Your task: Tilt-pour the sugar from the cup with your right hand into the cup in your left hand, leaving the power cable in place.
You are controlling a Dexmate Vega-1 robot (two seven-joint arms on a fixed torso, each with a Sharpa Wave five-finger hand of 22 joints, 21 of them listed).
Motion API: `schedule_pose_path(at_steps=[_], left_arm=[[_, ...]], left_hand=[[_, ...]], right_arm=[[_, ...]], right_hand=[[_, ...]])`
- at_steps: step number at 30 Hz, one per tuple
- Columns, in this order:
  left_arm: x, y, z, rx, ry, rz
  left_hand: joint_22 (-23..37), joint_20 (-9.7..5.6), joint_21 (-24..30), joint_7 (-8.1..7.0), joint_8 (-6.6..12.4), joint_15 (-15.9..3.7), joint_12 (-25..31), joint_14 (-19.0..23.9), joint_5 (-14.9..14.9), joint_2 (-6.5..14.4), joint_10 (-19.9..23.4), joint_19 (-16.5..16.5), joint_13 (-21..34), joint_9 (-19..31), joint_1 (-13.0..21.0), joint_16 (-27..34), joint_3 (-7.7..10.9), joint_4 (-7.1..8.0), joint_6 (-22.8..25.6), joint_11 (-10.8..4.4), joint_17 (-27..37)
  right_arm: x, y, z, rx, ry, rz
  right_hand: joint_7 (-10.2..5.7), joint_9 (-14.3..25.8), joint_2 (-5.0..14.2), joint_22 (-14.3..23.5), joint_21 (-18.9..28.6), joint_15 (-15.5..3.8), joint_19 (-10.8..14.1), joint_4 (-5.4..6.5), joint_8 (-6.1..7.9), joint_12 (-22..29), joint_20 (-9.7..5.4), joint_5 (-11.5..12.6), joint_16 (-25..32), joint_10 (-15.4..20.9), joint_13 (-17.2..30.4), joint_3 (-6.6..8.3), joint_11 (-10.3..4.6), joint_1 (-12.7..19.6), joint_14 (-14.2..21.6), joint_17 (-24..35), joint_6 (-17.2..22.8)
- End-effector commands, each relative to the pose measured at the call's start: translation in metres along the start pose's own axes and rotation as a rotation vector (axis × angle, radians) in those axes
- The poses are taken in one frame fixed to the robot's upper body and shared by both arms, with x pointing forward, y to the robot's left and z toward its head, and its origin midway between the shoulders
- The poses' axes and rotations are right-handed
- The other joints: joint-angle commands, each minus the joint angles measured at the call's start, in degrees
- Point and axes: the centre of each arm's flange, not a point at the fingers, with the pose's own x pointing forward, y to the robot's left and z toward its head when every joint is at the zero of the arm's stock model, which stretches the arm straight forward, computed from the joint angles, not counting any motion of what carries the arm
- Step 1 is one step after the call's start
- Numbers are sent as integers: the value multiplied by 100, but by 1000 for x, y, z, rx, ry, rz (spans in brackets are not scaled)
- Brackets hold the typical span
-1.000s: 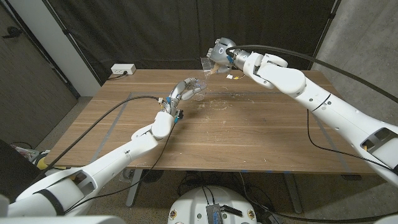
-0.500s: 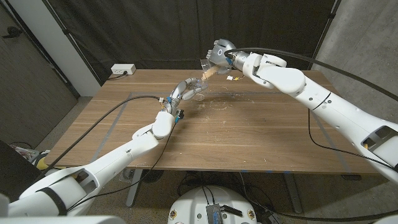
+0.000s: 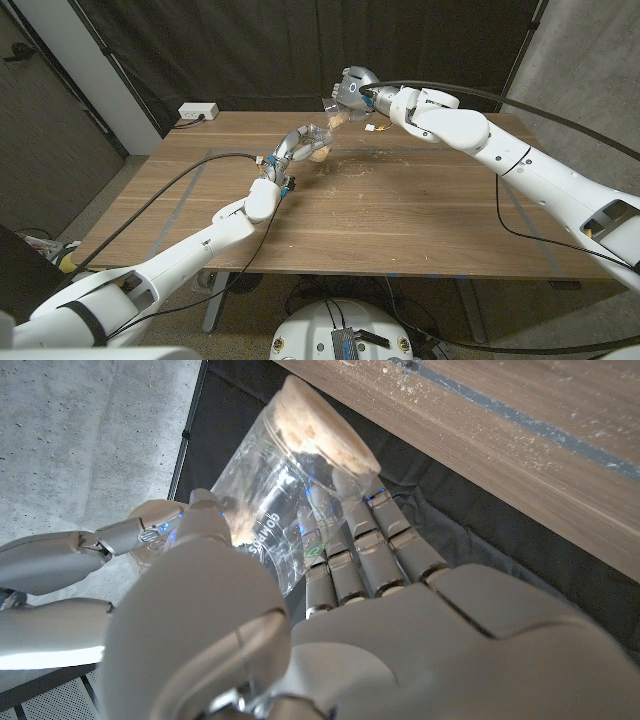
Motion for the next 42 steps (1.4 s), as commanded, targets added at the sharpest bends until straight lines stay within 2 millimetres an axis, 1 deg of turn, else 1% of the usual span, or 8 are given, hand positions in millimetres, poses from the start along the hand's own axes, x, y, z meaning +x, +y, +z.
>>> schedule_pose_path(at_steps=[1, 4, 10, 12, 18, 24, 38, 42], left_arm=[[1, 0, 1, 6, 5, 5], [1, -2, 0, 3, 4, 6], [3, -3, 0, 0, 4, 4], [3, -4, 0, 2, 3, 3], [5, -5, -1, -2, 4, 4], [6, -6, -2, -5, 0, 3], [9, -4, -7, -9, -5, 5], [9, -3, -8, -8, -7, 6]], left_hand=[[15, -183, 46, -23, 1, -538, 12, 79, 20, -12, 122, -6, 16, 32, 62, -6, -31, -9, 55, -122, 10], [15, -172, 46, -19, -2, -533, 8, 68, 22, 0, 110, -17, 24, 35, 69, -13, -27, -9, 48, -97, 14], [14, -159, 50, -6, -5, -506, 14, 42, 25, 25, 102, -32, 50, 49, 84, -28, -21, -8, 30, -115, 22], [13, -163, 57, -13, -1, -535, 10, 68, 26, 30, 105, -27, 48, 52, 90, -21, -21, -9, 41, -103, 26], [12, -154, 62, -4, 0, -523, 6, 60, 29, 53, 93, -41, 61, 67, 116, -31, -10, -16, 32, -118, 32], [12, -163, 74, -30, 8, -535, 6, 76, 30, 68, 107, -34, 65, 83, 141, -33, -4, -24, 37, -129, 37], [8, -183, 104, -40, 7, -540, 12, 105, 29, 63, 150, -13, 77, 71, 183, -40, -8, -45, 69, -153, 48], [8, -180, 105, -29, 8, -533, 4, 109, 30, 71, 144, -22, 75, 74, 194, -41, -5, -47, 73, -127, 50]], right_arm=[[-1, 3, 0, -48, -8, 1], [-1, 4, 1, -52, -13, 3], [-2, 4, 0, -67, -15, 3], [-2, 4, 0, -78, -17, 10], [-3, 5, -1, -86, -21, 24], [-4, 4, -3, -92, -24, 33], [2, 5, -3, -96, -28, 35], [4, 4, -2, -111, -25, 34]], right_hand=[[-45, 17, 69, 6, -19, -1027, -24, -29, 45, -2, 16, 32, -15, 57, 8, 17, -5, 11, 56, 28, 94], [-45, 16, 71, 6, -24, -1028, -32, -30, 47, 2, 16, 32, -14, 61, 17, 19, -9, 13, 65, 35, 101], [-53, 14, 72, 7, -28, -1027, -35, -33, 51, 2, 25, 32, -12, 66, 27, 21, -17, 14, 85, 52, 108], [-52, 15, 73, 7, -28, -1027, -34, -33, 55, 4, 23, 32, -16, 67, 34, 22, -8, 14, 87, 54, 114], [-54, 16, 73, 7, -32, -1027, -38, -34, 57, 0, 28, 31, -29, 69, 37, 23, -20, 12, 87, 56, 111], [-52, 10, 74, 8, -37, -1027, -41, -34, 55, -7, 28, 31, -36, 81, 33, 23, -23, 9, 97, 68, 110], [-67, -5, 79, 10, -42, -1028, -36, -34, 70, -18, 14, 34, -69, 110, 29, 27, -23, 4, 108, 74, 158], [-68, -14, 80, 10, -47, -1028, -40, -35, 73, -21, 12, 34, -82, 115, 33, 28, -35, 3, 112, 75, 172]])
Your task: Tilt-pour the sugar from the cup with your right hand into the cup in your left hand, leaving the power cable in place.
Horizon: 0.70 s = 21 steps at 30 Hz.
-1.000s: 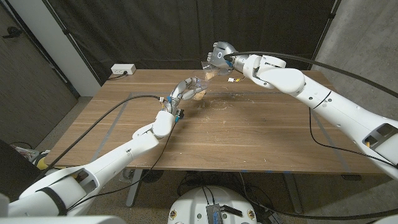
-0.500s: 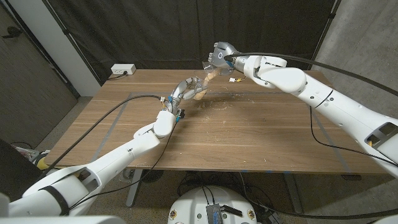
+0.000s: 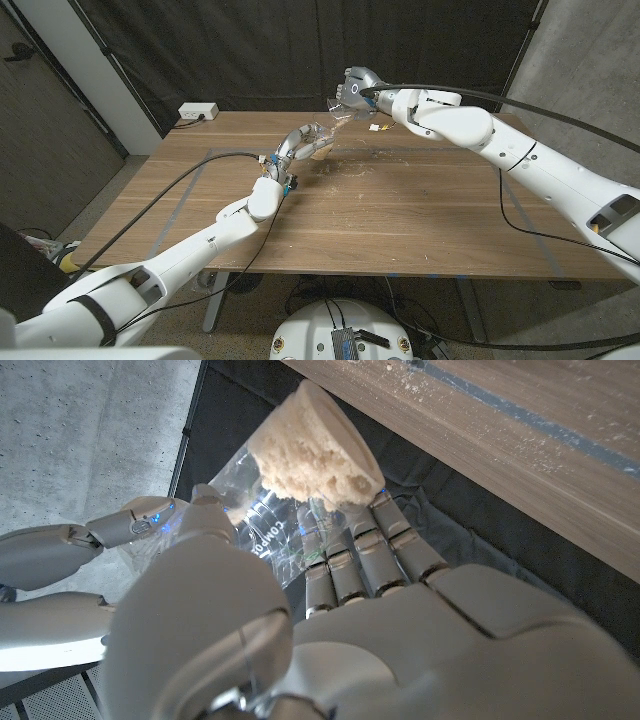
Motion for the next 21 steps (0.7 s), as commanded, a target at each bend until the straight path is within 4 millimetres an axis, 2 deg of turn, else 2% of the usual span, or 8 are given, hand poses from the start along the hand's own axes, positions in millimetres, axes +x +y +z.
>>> schedule_pose_path(at_steps=[1, 21], left_arm=[[1, 2, -3, -2, -7, 3], [-2, 4, -5, -5, -13, 9]], left_hand=[[6, -165, 40, -15, 25, -538, 10, 52, 30, 56, 143, 25, 5, 22, 8, -23, 23, -22, 19, -105, 27], [4, -162, 69, -9, 40, -535, -2, 74, 29, 91, 155, 14, 18, 44, 52, -38, 29, -30, 47, -103, 48]], right_arm=[[4, -1, 0, -20, -1, -1], [7, -4, 4, -77, -22, -3]], right_hand=[[-26, 15, 55, 10, -23, -1003, -14, -36, 52, -21, -16, 35, -22, 44, 13, 30, -26, 23, 27, 22, 64], [-85, -36, 65, 13, -55, -1007, -71, -83, 52, -42, -24, 43, -54, 97, 4, 65, -85, 96, 62, 51, 101]])
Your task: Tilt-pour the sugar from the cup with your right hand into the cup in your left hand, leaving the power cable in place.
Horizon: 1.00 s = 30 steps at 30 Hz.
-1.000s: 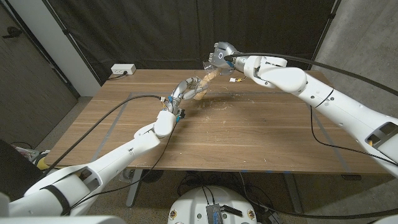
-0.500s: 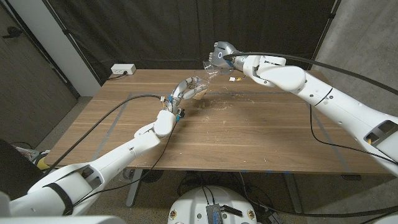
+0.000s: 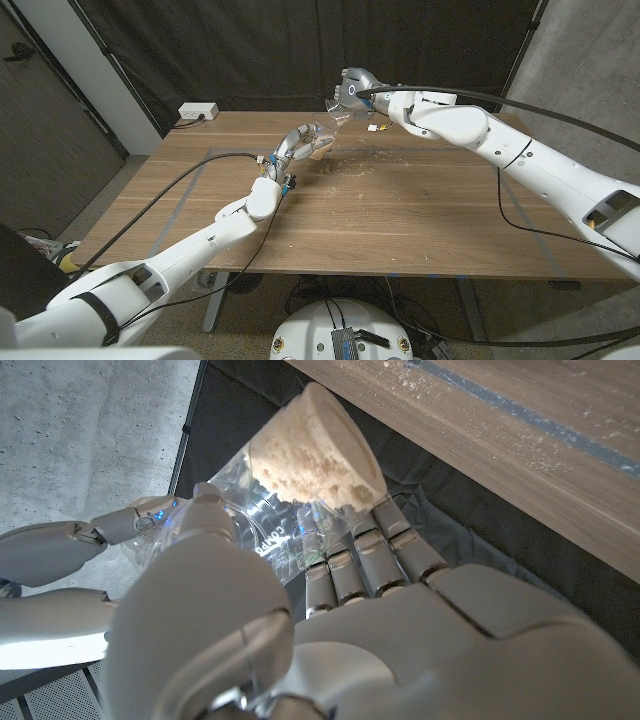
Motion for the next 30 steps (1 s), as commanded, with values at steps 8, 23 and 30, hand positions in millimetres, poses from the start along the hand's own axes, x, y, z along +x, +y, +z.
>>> schedule_pose_path(at_steps=[8, 23, 30], left_arm=[[-4, 1, 1, -3, -13, 11], [-8, 1, 1, -2, -28, 22], [-10, 1, 1, -5, -32, 27]], left_hand=[[2, -171, 39, -12, 61, -540, 2, 94, 29, 31, 173, 20, 23, 15, 16, -20, 22, -36, 82, -118, 26], [1, -167, 56, -7, 63, -533, -5, 120, 30, 64, 175, -1, 43, 28, 58, -28, 32, -45, 78, -122, 41], [0, -164, 68, -12, 64, -528, -2, 110, 32, 83, 166, -9, 73, 36, 85, -43, 40, -52, 77, -107, 50]], right_arm=[[-2, -3, 3, -36, -15, -3], [-5, -9, 3, -50, -16, -10], [-5, -11, 3, -42, -20, -7]], right_hand=[[-98, -14, 36, 17, -17, -1007, -14, -56, 37, -16, -73, 39, -20, 64, 24, 32, -70, 106, 75, 45, 115], [-118, -51, 44, 24, -40, -1009, -64, -66, 47, -26, -65, 40, -48, 116, 23, 51, -89, 140, 91, 66, 160], [-129, -72, 49, 26, -46, -1008, -74, -69, 65, -30, -74, 40, -46, 157, 13, 60, -111, 153, 119, 86, 219]])
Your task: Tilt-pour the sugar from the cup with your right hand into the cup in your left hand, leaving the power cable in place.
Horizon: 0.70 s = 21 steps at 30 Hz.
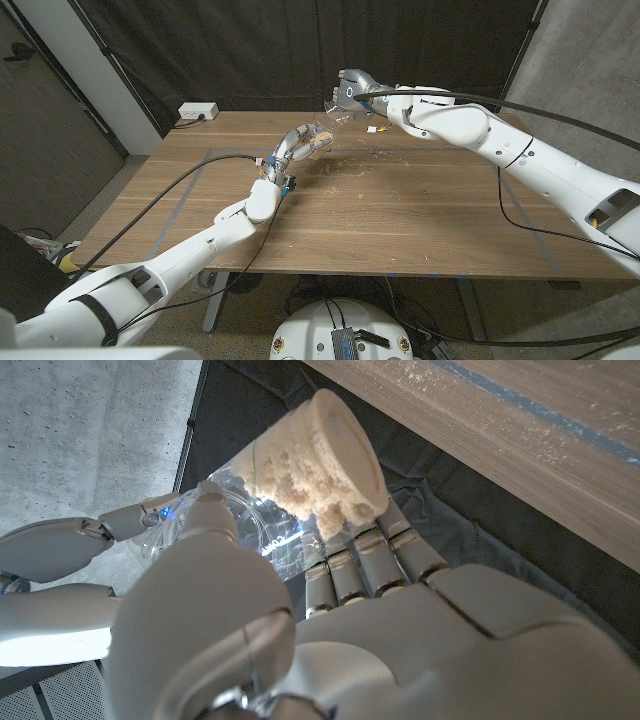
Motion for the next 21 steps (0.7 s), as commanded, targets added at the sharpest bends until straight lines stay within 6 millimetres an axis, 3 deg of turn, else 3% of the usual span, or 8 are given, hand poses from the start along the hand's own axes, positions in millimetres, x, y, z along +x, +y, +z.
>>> schedule_pose_path(at_steps=[1, 5, 8, 21], left_arm=[[-4, 1, -1, -3, -9, 11], [-5, 0, -3, -11, -13, 14], [-6, -1, -5, -23, -15, 17], [-10, 1, -14, -86, -72, 51]], left_hand=[[0, -169, 26, 1, 27, -527, -1, 53, 28, 46, 127, -9, 27, 10, 46, -23, 21, -33, 33, -110, 24], [-1, -169, 31, 8, 28, -527, -3, 64, 28, 49, 141, -10, 22, 7, 52, -22, 21, -34, 40, -114, 28], [-1, -159, 34, 12, 21, -525, -9, 55, 29, 63, 128, -17, 28, 15, 60, -28, 25, -33, 16, -105, 33], [-3, -171, 53, 6, 28, -527, -13, 68, 22, 51, 108, -18, 58, 22, 66, -40, 11, -34, 32, -114, 42]], right_arm=[[-2, -4, 1, 9, -6, -1], [-2, -5, -3, 58, 9, -2], [-2, -5, -13, 195, 38, 15], [-5, -5, -35, 377, 118, 11]], right_hand=[[-69, 0, 4, 13, 4, -996, -1, -29, 47, -7, -3, 18, -23, 40, 15, 20, -23, 94, 51, 39, 164], [-75, -8, 4, 14, 5, -996, 6, -27, 43, -6, -26, 17, -35, 49, 22, 21, -24, 95, 51, 37, 159], [-55, -16, 3, 15, 13, -995, 32, -24, 38, -18, -45, 17, -41, 40, 19, 21, -23, 93, 58, 40, 150], [-47, -34, -14, 16, 24, -995, 79, -8, 37, -42, -46, 16, -94, 66, 3, 11, 18, 70, 68, 25, 144]])
